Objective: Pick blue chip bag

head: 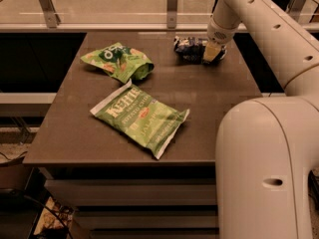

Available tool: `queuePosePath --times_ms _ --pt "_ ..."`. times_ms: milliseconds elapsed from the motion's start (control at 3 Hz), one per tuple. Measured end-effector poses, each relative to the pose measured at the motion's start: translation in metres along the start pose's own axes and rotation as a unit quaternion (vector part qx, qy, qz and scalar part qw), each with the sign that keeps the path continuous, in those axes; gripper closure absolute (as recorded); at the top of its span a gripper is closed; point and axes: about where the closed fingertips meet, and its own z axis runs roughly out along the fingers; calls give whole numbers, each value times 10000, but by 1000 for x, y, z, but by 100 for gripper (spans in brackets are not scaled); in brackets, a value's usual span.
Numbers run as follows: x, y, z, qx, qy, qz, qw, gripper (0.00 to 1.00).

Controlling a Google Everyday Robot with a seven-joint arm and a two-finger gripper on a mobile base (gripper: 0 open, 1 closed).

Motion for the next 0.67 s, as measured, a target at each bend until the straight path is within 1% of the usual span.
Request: queuePosePath --times_ms 333,667 --pt "-1 -1 -4 0 0 0 10000 100" --pt "-1 -1 -4 -1 0 -1 10000 100"
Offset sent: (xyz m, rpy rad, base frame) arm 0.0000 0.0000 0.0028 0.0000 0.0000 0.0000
